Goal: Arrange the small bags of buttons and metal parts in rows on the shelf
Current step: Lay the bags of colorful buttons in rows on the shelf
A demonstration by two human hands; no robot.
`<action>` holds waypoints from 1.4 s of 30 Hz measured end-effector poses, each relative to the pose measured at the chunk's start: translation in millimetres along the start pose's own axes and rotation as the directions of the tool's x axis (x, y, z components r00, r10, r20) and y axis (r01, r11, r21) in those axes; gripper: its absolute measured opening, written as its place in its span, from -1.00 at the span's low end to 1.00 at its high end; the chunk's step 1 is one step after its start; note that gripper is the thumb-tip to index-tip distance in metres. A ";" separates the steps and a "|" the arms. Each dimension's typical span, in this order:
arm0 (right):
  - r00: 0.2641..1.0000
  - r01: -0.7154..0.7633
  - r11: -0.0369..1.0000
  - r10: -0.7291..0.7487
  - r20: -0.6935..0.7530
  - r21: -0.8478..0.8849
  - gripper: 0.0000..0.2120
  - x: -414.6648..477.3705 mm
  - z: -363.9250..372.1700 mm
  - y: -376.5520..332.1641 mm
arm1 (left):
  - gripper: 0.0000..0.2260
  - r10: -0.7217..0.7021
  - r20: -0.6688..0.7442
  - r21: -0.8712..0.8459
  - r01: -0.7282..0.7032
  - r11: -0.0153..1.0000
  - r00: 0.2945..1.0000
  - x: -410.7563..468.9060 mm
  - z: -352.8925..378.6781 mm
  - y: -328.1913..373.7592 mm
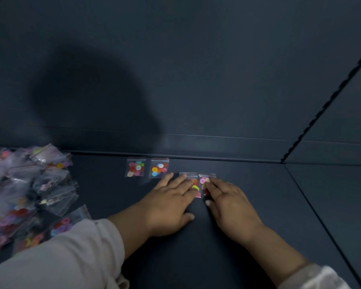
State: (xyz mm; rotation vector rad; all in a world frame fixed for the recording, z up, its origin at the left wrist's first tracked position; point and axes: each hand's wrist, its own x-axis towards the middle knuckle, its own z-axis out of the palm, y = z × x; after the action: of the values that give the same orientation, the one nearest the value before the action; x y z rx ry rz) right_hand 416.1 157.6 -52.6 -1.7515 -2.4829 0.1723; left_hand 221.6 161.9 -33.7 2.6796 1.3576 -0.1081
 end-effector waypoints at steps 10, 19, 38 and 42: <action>0.997 0.043 0.999 -0.043 0.063 0.007 -0.18 2.2 2.2 5.1 | -0.35 -0.103 0.017 -0.021 0.103 0.994 0.995 4.4 8.9 11.0; 0.994 0.095 0.995 -0.095 0.048 0.002 -0.15 29.7 1.0 7.9 | -0.30 -0.118 -0.021 -0.006 0.118 0.993 0.993 12.6 4.6 -12.0; 0.995 0.092 0.994 -0.093 0.025 0.061 -0.43 33.8 -4.7 3.2 | -0.16 -0.128 -0.068 -0.011 0.127 0.992 0.989 10.0 8.5 -22.7; 0.996 0.092 0.995 -0.091 -0.012 0.048 -0.34 35.3 -14.1 -12.1 | -0.19 -0.123 -0.125 -0.025 0.121 0.992 0.984 -2.6 2.3 -26.2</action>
State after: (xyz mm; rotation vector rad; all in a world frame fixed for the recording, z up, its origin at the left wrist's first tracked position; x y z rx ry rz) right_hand 395.1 187.3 -36.3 -1.6124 -2.5237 0.2149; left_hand 199.0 174.8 -38.0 2.6279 1.5519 0.0621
